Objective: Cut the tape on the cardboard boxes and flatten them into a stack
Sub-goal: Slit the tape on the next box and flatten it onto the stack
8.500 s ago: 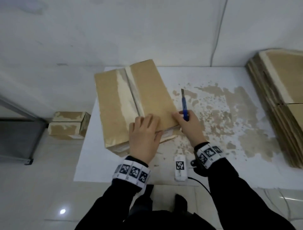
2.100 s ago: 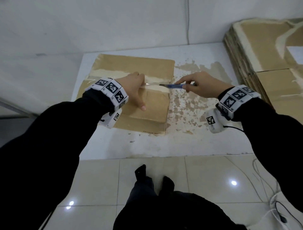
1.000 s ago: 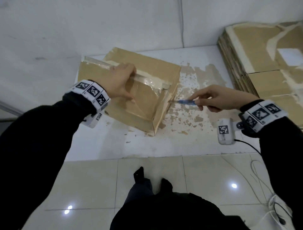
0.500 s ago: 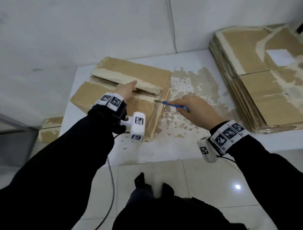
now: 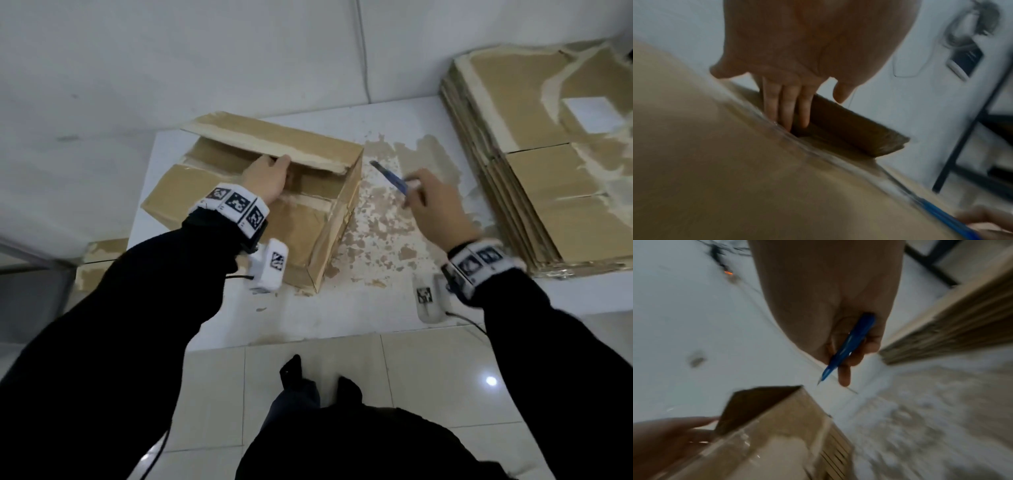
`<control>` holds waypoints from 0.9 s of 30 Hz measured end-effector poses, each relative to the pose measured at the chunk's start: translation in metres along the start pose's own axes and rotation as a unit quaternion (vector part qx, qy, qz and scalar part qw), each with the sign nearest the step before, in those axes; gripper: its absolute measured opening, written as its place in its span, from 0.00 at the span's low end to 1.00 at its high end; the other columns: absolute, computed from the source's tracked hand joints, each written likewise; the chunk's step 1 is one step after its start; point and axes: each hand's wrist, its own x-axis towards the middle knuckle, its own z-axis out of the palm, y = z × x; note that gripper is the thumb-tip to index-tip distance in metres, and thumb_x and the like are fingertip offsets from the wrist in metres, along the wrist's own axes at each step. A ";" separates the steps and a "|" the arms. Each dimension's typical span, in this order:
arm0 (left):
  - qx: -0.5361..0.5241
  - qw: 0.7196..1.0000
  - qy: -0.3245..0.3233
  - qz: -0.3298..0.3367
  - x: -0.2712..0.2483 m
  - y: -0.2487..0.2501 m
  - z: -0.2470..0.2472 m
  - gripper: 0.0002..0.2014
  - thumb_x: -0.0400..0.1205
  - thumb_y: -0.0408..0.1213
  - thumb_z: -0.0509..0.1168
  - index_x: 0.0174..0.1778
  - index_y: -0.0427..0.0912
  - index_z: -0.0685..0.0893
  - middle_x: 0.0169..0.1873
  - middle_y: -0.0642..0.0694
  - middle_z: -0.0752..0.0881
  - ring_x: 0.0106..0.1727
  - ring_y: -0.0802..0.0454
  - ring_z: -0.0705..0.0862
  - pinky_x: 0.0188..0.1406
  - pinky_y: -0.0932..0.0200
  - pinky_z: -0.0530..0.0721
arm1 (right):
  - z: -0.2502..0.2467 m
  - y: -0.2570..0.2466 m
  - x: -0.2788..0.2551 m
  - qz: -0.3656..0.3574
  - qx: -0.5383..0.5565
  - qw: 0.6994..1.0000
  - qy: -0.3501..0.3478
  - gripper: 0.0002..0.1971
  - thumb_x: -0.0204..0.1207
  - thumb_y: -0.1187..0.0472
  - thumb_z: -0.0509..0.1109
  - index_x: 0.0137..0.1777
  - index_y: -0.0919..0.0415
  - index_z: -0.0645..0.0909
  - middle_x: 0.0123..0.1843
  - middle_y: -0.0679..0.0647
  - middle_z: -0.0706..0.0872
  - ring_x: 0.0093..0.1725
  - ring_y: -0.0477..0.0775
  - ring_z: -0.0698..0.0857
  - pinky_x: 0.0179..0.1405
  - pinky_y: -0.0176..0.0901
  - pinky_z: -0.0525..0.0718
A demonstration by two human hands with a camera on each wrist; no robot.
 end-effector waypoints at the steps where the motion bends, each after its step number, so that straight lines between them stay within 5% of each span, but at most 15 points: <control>1: 0.077 0.997 -0.006 0.024 0.000 -0.005 -0.002 0.25 0.87 0.55 0.47 0.55 0.36 0.79 0.56 0.39 0.81 0.59 0.42 0.78 0.57 0.52 0.70 | 0.005 0.018 -0.008 0.049 0.002 0.999 -0.007 0.11 0.84 0.62 0.58 0.61 0.62 0.77 0.45 0.60 0.88 0.37 0.60 0.82 0.30 0.47 0.76; 4: 0.304 0.945 -0.035 0.113 -0.004 -0.015 -0.017 0.29 0.87 0.57 0.43 0.56 0.38 0.82 0.58 0.38 0.83 0.63 0.40 0.78 0.76 0.38 0.56 | 0.037 0.069 -0.036 0.156 -0.029 0.984 -0.082 0.10 0.83 0.65 0.60 0.59 0.67 0.79 0.50 0.66 0.87 0.44 0.63 0.82 0.35 0.42 0.70; 7: 0.363 0.901 -0.007 0.237 -0.018 -0.010 -0.044 0.19 0.87 0.52 0.50 0.46 0.41 0.79 0.45 0.41 0.82 0.50 0.43 0.77 0.60 0.45 0.69 | 0.063 0.087 -0.047 0.168 -0.035 0.978 -0.116 0.10 0.80 0.68 0.61 0.58 0.70 0.80 0.51 0.71 0.85 0.48 0.68 0.83 0.41 0.47 0.76; 9: 0.380 0.883 0.034 0.274 -0.037 -0.005 -0.066 0.21 0.85 0.50 0.48 0.36 0.40 0.75 0.36 0.42 0.78 0.43 0.43 0.75 0.45 0.52 0.65 | 0.065 0.070 -0.044 0.102 -0.043 0.992 -0.058 0.11 0.79 0.67 0.64 0.58 0.69 0.81 0.52 0.68 0.84 0.51 0.67 0.82 0.49 0.50 0.77; 12: 0.356 0.897 0.011 0.263 -0.071 -0.004 -0.097 0.19 0.75 0.51 0.47 0.32 0.42 0.76 0.31 0.46 0.79 0.37 0.45 0.76 0.41 0.54 0.63 | 0.053 -0.001 -0.039 -0.081 0.094 0.992 0.020 0.11 0.82 0.60 0.62 0.54 0.63 0.84 0.48 0.54 0.82 0.50 0.53 0.78 0.50 0.42 0.72; 15: 0.303 0.929 -0.104 0.185 -0.103 -0.018 -0.118 0.12 0.77 0.49 0.58 0.43 0.49 0.83 0.38 0.54 0.83 0.36 0.56 0.77 0.37 0.58 0.72 | 0.059 -0.065 -0.030 -0.237 0.121 0.962 -0.056 0.15 0.83 0.55 0.58 0.51 0.58 0.86 0.45 0.48 0.81 0.50 0.47 0.75 0.50 0.38 0.67; 17: 0.372 0.902 -0.158 0.149 -0.115 -0.038 -0.117 0.11 0.79 0.44 0.63 0.56 0.50 0.81 0.51 0.55 0.82 0.39 0.59 0.76 0.35 0.67 0.71 | 0.069 -0.086 -0.024 -0.281 0.017 0.956 -0.088 0.21 0.83 0.50 0.52 0.53 0.58 0.86 0.49 0.50 0.85 0.53 0.52 0.76 0.53 0.42 0.68; 19: 0.461 0.862 -0.159 0.137 -0.119 -0.065 -0.103 0.23 0.79 0.47 0.66 0.71 0.53 0.72 0.64 0.52 0.74 0.51 0.57 0.74 0.46 0.66 0.74 | 0.073 -0.092 -0.020 -0.272 -0.096 0.953 -0.097 0.30 0.80 0.45 0.44 0.60 0.59 0.84 0.61 0.55 0.85 0.61 0.58 0.77 0.59 0.50 0.68; 22: 0.453 0.864 -0.120 0.185 -0.106 -0.096 -0.078 0.38 0.74 0.53 0.72 0.77 0.48 0.64 0.70 0.48 0.69 0.69 0.48 0.67 0.69 0.53 0.69 | 0.063 -0.097 -0.011 -0.257 -0.174 0.943 -0.120 0.39 0.76 0.37 0.38 0.73 0.61 0.75 0.81 0.63 0.64 0.80 0.64 0.62 0.76 0.55 0.56; 24: 0.439 0.865 -0.116 0.213 -0.091 -0.102 -0.066 0.39 0.70 0.55 0.75 0.73 0.46 0.67 0.68 0.46 0.72 0.66 0.46 0.71 0.65 0.53 0.71 | 0.045 -0.105 0.006 -0.222 -0.164 0.952 -0.132 0.42 0.75 0.31 0.39 0.80 0.58 0.65 0.84 0.68 0.50 0.83 0.69 0.47 0.79 0.62 0.47; 27: 0.470 0.837 -0.137 0.243 -0.068 -0.095 -0.054 0.34 0.69 0.57 0.75 0.65 0.44 0.72 0.59 0.46 0.79 0.56 0.45 0.79 0.51 0.54 0.75 | 0.019 -0.121 0.061 -0.102 -0.076 0.976 -0.176 0.32 0.84 0.43 0.53 0.84 0.56 0.52 0.84 0.66 0.43 0.83 0.68 0.38 0.80 0.59 0.39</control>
